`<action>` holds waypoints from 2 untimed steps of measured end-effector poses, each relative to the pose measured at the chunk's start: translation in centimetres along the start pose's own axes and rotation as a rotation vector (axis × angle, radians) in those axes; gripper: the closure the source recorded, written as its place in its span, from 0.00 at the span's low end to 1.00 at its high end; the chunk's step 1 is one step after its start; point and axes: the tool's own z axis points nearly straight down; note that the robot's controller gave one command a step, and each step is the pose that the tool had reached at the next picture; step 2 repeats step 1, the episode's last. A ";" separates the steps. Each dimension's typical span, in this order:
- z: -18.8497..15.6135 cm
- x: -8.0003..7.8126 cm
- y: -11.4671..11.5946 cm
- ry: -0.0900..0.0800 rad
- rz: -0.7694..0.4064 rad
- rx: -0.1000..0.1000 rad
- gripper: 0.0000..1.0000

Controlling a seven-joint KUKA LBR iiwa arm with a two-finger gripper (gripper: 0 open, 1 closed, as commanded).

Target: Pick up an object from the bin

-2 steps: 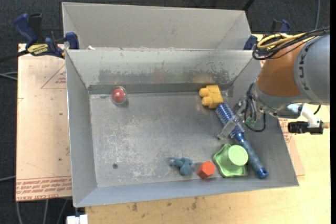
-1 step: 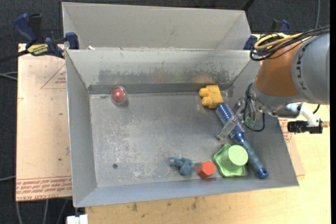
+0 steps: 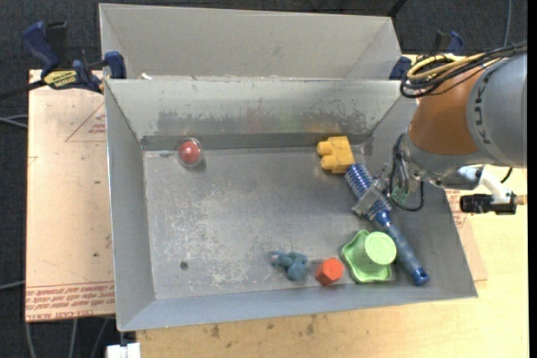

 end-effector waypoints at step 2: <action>-3.9 0.0 0.2 -0.005 -0.002 -0.001 1.00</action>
Offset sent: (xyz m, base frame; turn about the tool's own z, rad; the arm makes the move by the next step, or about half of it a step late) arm 0.0001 0.0001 0.0378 0.0000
